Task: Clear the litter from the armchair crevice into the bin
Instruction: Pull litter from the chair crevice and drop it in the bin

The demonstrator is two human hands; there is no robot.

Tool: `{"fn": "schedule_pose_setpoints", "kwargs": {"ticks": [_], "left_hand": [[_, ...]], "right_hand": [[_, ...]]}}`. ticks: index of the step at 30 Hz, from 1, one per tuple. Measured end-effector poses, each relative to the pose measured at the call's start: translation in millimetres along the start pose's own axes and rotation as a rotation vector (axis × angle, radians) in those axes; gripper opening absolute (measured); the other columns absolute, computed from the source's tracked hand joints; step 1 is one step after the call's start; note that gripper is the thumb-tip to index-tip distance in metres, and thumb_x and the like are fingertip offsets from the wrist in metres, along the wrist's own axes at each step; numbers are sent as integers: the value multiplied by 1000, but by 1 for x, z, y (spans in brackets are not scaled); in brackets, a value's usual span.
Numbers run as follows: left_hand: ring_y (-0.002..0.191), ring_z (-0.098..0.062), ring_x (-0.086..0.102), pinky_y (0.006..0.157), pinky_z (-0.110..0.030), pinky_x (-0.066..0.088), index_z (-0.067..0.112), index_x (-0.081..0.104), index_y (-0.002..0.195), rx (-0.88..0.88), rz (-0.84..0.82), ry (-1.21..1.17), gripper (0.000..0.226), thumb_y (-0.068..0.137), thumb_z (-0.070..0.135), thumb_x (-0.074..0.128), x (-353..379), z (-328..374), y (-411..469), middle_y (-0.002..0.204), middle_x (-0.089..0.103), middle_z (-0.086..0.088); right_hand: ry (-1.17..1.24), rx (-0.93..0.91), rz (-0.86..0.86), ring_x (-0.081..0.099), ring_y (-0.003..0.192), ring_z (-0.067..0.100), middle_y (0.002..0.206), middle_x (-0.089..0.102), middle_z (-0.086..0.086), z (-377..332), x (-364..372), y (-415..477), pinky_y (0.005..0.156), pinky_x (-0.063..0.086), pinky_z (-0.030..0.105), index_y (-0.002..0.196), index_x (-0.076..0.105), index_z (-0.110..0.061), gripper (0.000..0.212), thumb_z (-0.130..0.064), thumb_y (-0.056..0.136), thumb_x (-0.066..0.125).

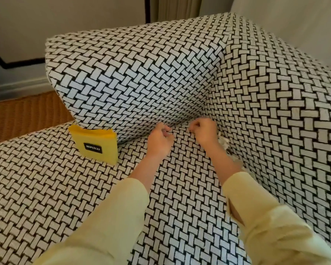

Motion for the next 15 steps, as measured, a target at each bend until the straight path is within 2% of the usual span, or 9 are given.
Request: {"fn": "schedule_pose_setpoints", "kwargs": {"ticks": [2, 4, 6, 9, 12, 15], "left_hand": [[85, -13, 52, 70, -21, 47, 10, 52, 113, -7, -7, 8, 22, 90, 10, 53, 3, -2, 4, 97, 53, 0], [84, -13, 54, 75, -25, 52, 10, 52, 114, -15, -26, 22, 24, 90, 8, 53, 5, -5, 8, 98, 53, 0], [83, -12, 52, 71, -18, 47, 8, 53, 113, -11, -40, 30, 24, 89, 5, 53, 7, -8, 10, 96, 53, 1], [82, -10, 51, 75, -19, 43, 9, 54, 110, -10, -37, -6, 22, 89, 3, 51, 6, -14, 12, 91, 52, 4], [67, -3, 47, 67, -18, 44, 11, 56, 108, -41, -33, -38, 21, 90, 3, 49, 4, -17, 14, 85, 51, 8], [57, -4, 42, 50, -15, 38, 12, 57, 107, -58, -48, -41, 20, 91, 4, 48, 7, -16, 16, 80, 50, 9]], "right_hand": [[49, 31, 85, 64, 90, 18, 98, 70, 5, -4, -9, 15, 82, 44, 20, 89, 73, -6, 17, -4, 88, 57], [-14, 40, 54, 64, 94, 20, 100, 71, 7, -7, -8, 31, 85, 44, 19, 89, 74, -6, 16, -4, 87, 58], [-91, 64, 5, 62, 98, 22, 104, 69, 9, -6, 0, 41, 84, 43, 18, 93, 74, -5, 15, -4, 86, 60], [-105, 122, 10, 61, 101, 25, 107, 67, 11, -5, 9, 47, 90, 46, 23, 96, 72, -4, 16, -7, 85, 62], [-148, 17, 23, 64, 94, 26, 99, 70, 12, -5, 10, 45, 87, 51, 27, 95, 72, -7, 17, -3, 82, 61], [-281, -122, -22, 63, 88, 25, 94, 68, 9, -4, -6, 39, 77, 51, 28, 95, 66, -14, 21, -1, 79, 62]]}}
Point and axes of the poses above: each hand's wrist, its own y-axis towards the middle knuckle, its own x-axis out of the palm, z = x × y, the point moved 2 cm from there along y, towards the middle knuckle
